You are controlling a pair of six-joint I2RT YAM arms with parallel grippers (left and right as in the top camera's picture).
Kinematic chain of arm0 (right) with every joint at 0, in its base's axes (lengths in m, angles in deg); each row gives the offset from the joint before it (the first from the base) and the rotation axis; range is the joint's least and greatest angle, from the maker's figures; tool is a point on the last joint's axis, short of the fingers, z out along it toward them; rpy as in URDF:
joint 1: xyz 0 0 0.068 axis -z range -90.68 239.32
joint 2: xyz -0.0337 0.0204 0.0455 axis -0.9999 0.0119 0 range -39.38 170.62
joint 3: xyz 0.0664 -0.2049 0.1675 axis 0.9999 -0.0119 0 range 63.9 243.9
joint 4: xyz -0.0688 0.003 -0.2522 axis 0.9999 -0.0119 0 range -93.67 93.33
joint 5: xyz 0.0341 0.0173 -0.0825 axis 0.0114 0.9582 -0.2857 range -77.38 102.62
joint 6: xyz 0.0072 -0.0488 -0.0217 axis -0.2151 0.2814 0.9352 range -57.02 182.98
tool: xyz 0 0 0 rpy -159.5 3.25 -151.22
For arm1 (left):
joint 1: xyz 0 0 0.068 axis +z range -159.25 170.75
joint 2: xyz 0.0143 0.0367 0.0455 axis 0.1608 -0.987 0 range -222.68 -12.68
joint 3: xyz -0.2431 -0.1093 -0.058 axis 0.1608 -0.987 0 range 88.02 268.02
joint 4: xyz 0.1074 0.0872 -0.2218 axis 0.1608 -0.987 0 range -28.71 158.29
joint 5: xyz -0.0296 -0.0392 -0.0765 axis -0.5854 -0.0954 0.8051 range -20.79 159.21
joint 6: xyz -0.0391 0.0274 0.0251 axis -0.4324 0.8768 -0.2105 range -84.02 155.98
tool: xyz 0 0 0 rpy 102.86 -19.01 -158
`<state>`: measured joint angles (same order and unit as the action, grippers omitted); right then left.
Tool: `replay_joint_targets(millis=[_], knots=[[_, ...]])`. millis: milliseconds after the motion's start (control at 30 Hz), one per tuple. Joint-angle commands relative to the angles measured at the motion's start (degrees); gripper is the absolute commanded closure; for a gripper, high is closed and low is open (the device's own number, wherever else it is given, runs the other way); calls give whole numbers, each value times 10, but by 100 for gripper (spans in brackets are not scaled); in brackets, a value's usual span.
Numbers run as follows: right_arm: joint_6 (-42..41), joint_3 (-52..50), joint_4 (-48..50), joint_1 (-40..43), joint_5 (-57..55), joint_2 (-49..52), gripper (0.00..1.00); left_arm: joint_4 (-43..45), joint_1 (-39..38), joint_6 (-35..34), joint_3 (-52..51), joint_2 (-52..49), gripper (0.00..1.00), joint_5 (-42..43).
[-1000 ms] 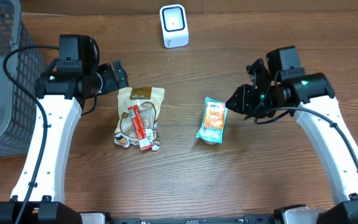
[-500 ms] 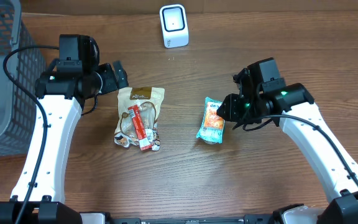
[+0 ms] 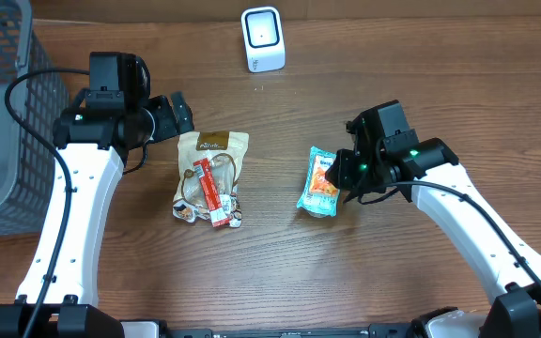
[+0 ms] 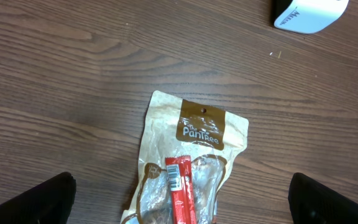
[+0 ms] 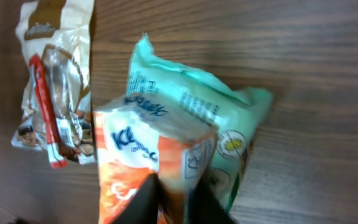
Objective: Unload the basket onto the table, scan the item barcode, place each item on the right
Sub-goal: 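Grasp the small orange-white Kleenex pocket pack with the right gripper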
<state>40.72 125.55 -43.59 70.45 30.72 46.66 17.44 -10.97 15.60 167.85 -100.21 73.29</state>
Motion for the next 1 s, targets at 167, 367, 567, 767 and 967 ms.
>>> replay_joint_targets(millis=[167,367,567,767,967], knots=[[-1,56,-12,-2,-16,-8,96,1,2,15,4,4,0,-2],[50,112,-34,-2,-78,-17,96,1,2,15,4,4,0,-2],[50,116,-75,-2,-303,-20,96,1,2,15,4,4,0,-2],[48,112,-131,-2,-440,-13,96,1,2,16,4,4,0,-2],[42,92,-140,-1,-514,15,96,1,2,15,4,4,0,-2]])
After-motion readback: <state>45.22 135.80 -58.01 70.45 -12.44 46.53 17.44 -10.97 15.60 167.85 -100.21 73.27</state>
